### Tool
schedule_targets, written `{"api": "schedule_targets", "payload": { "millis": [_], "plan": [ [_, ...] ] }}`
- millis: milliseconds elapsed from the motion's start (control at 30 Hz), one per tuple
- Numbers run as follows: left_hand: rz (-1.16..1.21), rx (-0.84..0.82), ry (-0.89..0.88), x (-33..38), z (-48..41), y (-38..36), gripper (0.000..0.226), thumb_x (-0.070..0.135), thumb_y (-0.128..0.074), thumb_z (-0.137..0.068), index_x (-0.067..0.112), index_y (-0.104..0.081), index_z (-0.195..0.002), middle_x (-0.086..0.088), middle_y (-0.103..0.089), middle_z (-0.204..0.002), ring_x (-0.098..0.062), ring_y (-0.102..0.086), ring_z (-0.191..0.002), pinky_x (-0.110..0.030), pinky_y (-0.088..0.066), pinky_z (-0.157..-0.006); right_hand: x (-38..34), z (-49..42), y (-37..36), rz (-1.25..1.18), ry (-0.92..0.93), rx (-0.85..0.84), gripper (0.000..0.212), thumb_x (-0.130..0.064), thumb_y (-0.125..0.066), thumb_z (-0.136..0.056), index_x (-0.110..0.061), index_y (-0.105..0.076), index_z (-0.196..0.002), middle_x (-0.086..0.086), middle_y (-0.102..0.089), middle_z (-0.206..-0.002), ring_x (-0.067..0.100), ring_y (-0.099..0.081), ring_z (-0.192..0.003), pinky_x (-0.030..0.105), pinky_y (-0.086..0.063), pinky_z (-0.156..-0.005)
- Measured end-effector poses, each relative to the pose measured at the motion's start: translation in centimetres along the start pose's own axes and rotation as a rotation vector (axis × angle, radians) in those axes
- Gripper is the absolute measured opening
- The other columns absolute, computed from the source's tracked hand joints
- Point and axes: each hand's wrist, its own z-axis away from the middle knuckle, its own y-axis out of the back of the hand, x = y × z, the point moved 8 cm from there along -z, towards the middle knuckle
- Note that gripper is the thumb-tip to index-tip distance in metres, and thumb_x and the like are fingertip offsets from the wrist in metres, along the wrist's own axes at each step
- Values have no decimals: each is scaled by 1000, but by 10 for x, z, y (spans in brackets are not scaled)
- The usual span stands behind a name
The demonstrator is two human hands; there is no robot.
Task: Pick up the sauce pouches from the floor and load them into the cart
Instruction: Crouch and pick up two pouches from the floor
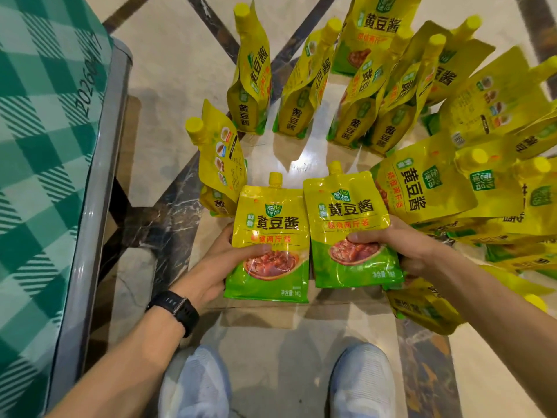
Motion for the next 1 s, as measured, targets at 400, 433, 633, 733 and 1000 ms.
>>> {"api": "schedule_targets", "payload": {
  "millis": [400,433,633,733,1000],
  "plan": [
    [36,15,-79,168,185,-60,83,19,-87,-55,9,-59,-132,-9,-77,-105,-21,-76,-86,-29,-60,-64,-121,190,-22,-102,177,4,48,-5,-84,-58,-18,-68,-101,5,-77,-95,21,-74,-84,29,-60,-68],
    [12,15,-80,186,205,-66,78,18,-84,-57,9,-60,-131,-7,-78,-101,-20,-77,-84,-28,-60,-62,-133,212,-24,-117,178,11,50,-7,-88,-55,-18,-69,-100,5,-77,-94,21,-74,-83,28,-60,-66],
    [-87,10,-55,297,347,-116,81,25,-99,-38,21,-68,-112,-4,-79,-99,-21,-77,-84,-30,-60,-61,-232,372,-31,-209,203,51,93,-42,-98,-20,-17,-69,-104,6,-77,-98,23,-75,-86,31,-60,-67],
    [-116,34,-105,362,425,-150,66,9,-86,-59,20,-62,-120,0,-79,-97,-17,-76,-84,-33,-63,-68,-289,467,-33,-273,255,70,95,-43,-98,-18,-14,-67,-103,2,-78,-91,18,-75,-81,26,-58,-64],
    [-178,-82,-166,492,578,-222,79,12,-89,-60,17,-56,-132,-6,-77,-108,-25,-74,-97,-44,-58,-87,-395,661,-41,-357,363,162,77,-40,-98,-9,-24,-78,-82,9,-77,-90,24,-75,-77,35,-61,-62]
  ]
}}
